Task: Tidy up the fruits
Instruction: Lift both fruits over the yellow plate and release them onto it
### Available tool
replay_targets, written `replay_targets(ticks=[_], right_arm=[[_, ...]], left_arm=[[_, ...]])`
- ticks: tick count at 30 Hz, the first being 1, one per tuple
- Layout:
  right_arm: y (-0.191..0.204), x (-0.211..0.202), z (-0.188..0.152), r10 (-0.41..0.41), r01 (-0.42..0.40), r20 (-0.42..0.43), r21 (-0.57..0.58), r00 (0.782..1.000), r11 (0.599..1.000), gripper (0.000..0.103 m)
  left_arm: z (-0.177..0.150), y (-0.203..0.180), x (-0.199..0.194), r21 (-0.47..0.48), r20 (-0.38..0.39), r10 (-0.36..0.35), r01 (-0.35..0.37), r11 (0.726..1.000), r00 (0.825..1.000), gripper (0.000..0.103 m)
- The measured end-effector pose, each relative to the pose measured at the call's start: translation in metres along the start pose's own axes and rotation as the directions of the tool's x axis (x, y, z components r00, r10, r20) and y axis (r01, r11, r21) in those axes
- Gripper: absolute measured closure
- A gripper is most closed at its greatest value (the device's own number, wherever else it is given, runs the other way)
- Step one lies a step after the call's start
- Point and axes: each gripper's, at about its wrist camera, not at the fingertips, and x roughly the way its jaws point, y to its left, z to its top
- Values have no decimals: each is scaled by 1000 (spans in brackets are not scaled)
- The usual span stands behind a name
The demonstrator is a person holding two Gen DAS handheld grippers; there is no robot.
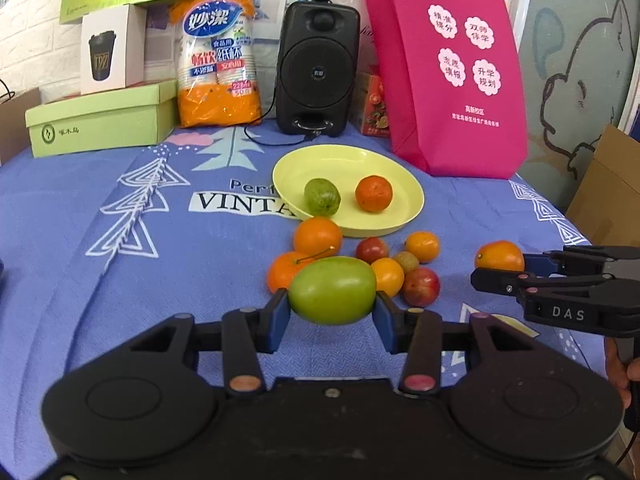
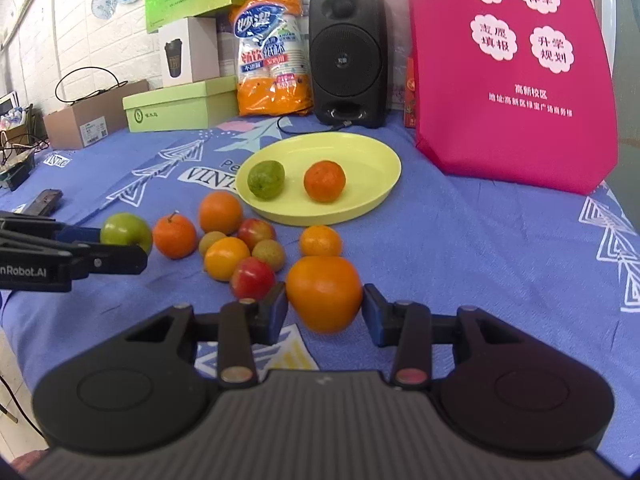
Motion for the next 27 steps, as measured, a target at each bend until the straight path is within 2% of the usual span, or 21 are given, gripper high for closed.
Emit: replay_targets(ticks=[5, 10, 14, 19, 27], right_arm=[[1, -12, 12, -3, 4, 32, -24, 999, 1000, 64], [-2, -6, 33, -2, 5, 55, -59, 999, 998, 64], [-9, 16, 55, -12, 16, 54, -84, 998, 996, 64], [-19, 48, 77, -10, 14, 37, -93, 999, 996, 64], [-30, 100, 87, 7, -11, -26, -121, 1000, 993, 64]], left_arm=[[10, 3, -7, 13, 10, -9, 9, 1000, 1000, 58], [43, 6, 12, 48, 27, 8, -10, 999, 1000, 58], [77, 9, 42, 46, 20, -14, 13, 999, 1000, 58], [108, 10, 88, 69, 2, -1, 1, 998, 1000, 58], [136, 24, 174, 47, -96, 13, -8, 999, 995, 58]])
